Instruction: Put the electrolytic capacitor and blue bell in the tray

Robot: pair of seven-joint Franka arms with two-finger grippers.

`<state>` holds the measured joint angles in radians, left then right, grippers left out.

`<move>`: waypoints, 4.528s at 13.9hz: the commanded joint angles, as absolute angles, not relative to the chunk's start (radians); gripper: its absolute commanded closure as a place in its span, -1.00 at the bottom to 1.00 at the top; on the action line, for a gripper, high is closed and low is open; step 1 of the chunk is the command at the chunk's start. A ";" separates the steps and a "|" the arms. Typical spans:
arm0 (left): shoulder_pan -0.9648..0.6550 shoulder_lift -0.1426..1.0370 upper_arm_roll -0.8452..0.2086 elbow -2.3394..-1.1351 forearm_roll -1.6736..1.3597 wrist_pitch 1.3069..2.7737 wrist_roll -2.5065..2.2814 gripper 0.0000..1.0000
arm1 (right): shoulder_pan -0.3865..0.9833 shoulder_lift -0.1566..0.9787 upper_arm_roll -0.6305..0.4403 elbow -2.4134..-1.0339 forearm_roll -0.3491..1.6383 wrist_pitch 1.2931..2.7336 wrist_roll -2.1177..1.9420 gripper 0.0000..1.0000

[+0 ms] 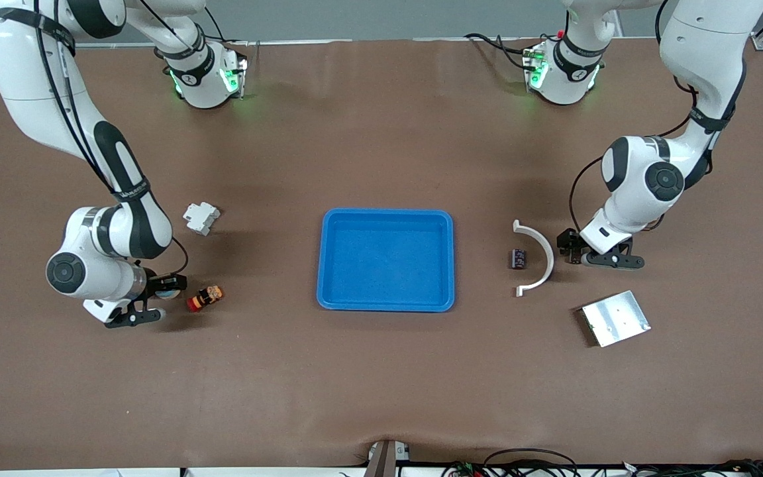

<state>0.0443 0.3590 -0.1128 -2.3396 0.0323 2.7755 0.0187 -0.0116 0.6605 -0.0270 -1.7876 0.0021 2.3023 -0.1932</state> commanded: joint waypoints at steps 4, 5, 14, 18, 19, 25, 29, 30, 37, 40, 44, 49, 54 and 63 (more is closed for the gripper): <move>0.052 0.379 -0.117 -2.355 0.052 2.824 0.032 -1.00 | -0.008 0.632 -0.012 -1.796 0.003 2.260 -0.189 0.46; 0.052 0.380 -0.117 -2.356 0.052 2.824 0.034 -1.00 | 0.006 0.609 -0.008 -1.793 0.003 2.238 -0.184 0.53; 0.060 0.377 -0.115 -2.358 0.052 2.823 0.058 1.00 | 0.418 0.543 -0.009 -1.688 0.005 2.094 0.319 0.85; 0.074 0.368 -0.117 -2.353 0.052 2.819 0.055 1.00 | 0.575 0.598 -0.008 -1.625 0.008 2.108 0.570 0.97; 0.074 0.364 -0.117 -2.349 0.052 2.815 0.046 1.00 | 0.603 0.610 -0.008 -1.624 0.026 2.115 0.593 0.97; 0.129 0.270 -0.121 -2.203 0.035 2.472 -0.132 1.00 | 0.715 0.678 -0.009 -1.623 0.083 2.217 0.712 0.92; 0.123 0.232 -0.196 -2.034 -0.015 2.179 -0.521 1.00 | 0.721 0.696 -0.009 -1.623 0.081 2.217 0.764 -0.02; 0.124 0.227 -0.224 -2.017 -0.020 2.175 -0.632 1.00 | 0.719 0.706 -0.009 -1.623 0.083 2.220 0.768 -0.99; 0.029 0.291 -0.365 -1.947 -0.015 2.213 -1.323 1.00 | 0.646 0.687 -0.009 -1.591 0.086 2.218 0.750 -1.00; -0.058 0.383 -0.364 -1.860 0.062 2.256 -1.686 1.00 | 0.545 0.632 -0.012 -1.615 0.083 2.114 0.671 -1.00; -0.121 0.537 -0.364 -1.700 0.109 2.255 -1.946 1.00 | 0.389 0.513 -0.017 -1.707 0.074 2.051 0.550 -1.00; -0.228 0.656 -0.351 -1.576 0.182 2.250 -2.158 1.00 | 0.154 0.410 -0.018 -1.862 0.017 2.056 0.235 -1.00; -0.342 0.712 -0.307 -1.539 0.209 2.249 -2.249 1.00 | 0.010 0.283 -0.021 -2.006 -0.064 2.052 -0.058 -1.00; -0.471 0.818 -0.221 -1.467 0.209 2.264 -2.306 1.00 | -0.133 0.273 -0.021 -2.163 -0.127 2.216 -0.265 -1.00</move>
<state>-0.4546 0.7969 -0.2325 -1.5045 0.1853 2.2665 -2.2829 -0.1034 0.2985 -0.0375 -2.0846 -0.0807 2.1385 -0.2627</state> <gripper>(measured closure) 0.692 0.000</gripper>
